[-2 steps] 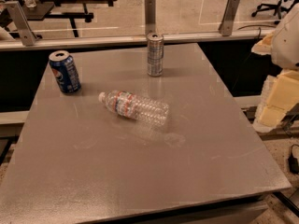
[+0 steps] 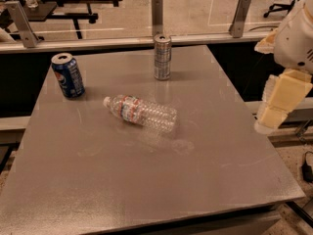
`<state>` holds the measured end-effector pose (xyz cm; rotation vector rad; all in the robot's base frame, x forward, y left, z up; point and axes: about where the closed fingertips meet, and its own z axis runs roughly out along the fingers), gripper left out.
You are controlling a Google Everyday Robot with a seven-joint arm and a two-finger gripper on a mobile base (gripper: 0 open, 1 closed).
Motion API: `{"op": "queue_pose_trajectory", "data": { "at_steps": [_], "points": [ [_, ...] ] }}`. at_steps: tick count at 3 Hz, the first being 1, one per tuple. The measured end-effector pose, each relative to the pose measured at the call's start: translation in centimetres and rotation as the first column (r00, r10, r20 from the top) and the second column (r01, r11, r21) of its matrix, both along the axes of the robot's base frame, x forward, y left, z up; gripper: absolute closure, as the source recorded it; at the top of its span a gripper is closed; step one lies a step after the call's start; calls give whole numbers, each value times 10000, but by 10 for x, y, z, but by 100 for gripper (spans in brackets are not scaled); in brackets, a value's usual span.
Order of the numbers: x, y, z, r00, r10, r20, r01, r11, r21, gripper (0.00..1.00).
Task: Pick water bottle
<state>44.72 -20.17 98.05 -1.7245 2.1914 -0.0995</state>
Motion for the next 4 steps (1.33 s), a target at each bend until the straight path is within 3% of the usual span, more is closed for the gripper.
{"op": "queue_pose_trajectory", "data": {
  "at_steps": [1, 2, 4],
  "points": [
    [17, 36, -4, 9994, 346, 42, -346, 9994, -47, 0],
    [45, 92, -23, 9982, 526, -279, -532, 9984, -192, 0],
    [82, 174, -66, 9918, 303, -1244, -339, 9991, -264, 0]
  ]
}}
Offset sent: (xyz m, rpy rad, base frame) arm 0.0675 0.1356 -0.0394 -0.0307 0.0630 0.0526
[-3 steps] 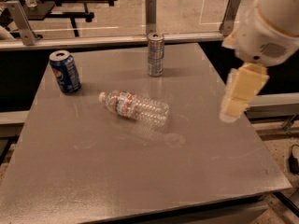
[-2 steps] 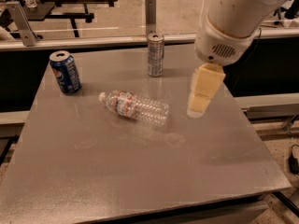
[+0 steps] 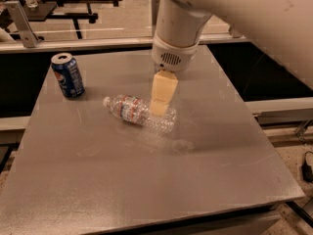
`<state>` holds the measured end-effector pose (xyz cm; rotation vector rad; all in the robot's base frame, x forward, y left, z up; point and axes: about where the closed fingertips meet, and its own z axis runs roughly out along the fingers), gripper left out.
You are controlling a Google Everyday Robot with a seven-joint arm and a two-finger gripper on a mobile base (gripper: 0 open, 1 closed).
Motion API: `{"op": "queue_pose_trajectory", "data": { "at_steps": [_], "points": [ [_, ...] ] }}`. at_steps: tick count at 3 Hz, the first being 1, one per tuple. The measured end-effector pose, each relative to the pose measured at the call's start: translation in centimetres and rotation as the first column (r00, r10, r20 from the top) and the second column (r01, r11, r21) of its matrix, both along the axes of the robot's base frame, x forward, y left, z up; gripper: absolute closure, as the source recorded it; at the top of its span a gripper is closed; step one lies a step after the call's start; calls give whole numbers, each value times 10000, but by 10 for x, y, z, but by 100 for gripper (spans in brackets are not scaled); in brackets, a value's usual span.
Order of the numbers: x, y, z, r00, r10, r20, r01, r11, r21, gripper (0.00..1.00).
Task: Pick water bottle
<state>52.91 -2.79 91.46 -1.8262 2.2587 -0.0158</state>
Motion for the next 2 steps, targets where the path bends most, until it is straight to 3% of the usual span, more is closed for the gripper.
{"op": "queue_pose_trajectory", "data": {
  "at_steps": [1, 2],
  "points": [
    [9, 40, -25, 9984, 132, -552, -133, 9999, -7, 0],
    [9, 59, -45, 9956, 203, -914, -217, 9997, -141, 0]
  ]
}}
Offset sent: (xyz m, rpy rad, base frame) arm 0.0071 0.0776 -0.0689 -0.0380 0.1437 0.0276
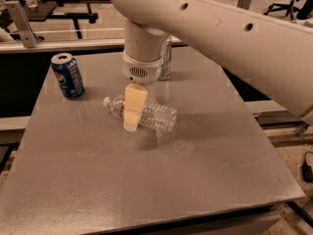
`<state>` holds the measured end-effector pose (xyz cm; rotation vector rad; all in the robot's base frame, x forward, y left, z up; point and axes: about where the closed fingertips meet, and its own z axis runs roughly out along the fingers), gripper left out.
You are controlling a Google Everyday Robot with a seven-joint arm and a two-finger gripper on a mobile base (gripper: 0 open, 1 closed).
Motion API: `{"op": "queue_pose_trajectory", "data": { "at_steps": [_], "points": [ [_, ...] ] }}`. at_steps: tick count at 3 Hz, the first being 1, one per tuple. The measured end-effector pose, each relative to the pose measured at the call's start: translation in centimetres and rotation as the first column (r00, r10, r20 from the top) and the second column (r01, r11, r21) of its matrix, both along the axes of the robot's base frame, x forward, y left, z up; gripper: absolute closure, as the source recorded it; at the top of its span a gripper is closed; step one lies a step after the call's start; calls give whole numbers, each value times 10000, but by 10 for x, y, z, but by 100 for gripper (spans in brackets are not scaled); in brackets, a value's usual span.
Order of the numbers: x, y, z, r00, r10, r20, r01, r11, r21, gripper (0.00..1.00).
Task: Pick water bottle
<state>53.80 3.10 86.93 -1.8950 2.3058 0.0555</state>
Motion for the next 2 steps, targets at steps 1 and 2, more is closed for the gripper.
{"op": "queue_pose_trajectory", "data": {
  "at_steps": [1, 2],
  "points": [
    [-5, 8, -19, 9997, 42, -226, -50, 9993, -363, 0],
    [-9, 8, -30, 9995, 22, -324, -44, 9977, -683, 0]
  ]
}}
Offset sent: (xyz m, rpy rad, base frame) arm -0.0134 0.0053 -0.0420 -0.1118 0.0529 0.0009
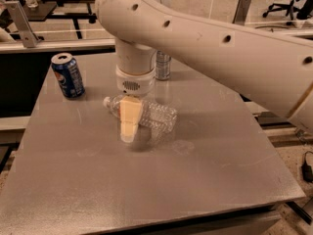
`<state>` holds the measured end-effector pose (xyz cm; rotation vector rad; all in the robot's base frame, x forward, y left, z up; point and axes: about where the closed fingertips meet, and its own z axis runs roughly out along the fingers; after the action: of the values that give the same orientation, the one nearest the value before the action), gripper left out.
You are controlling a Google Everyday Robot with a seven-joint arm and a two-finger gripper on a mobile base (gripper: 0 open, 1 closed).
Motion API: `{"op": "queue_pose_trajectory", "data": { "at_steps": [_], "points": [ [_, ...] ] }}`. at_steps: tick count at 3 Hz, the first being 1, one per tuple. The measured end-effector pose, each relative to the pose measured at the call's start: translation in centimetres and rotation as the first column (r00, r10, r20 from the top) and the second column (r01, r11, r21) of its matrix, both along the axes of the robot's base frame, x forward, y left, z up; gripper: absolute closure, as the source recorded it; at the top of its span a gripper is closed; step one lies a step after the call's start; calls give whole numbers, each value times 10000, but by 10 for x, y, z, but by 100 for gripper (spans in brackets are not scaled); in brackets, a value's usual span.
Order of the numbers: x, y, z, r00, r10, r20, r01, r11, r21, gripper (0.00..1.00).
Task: Pick water bottle
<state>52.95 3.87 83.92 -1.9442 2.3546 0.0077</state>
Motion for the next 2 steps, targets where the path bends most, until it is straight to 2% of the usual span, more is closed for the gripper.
{"op": "queue_pose_trajectory", "data": {
  "at_steps": [2],
  "points": [
    [-3, -6, 5, 10000, 29, 85, -28, 9999, -101, 47]
  ]
}}
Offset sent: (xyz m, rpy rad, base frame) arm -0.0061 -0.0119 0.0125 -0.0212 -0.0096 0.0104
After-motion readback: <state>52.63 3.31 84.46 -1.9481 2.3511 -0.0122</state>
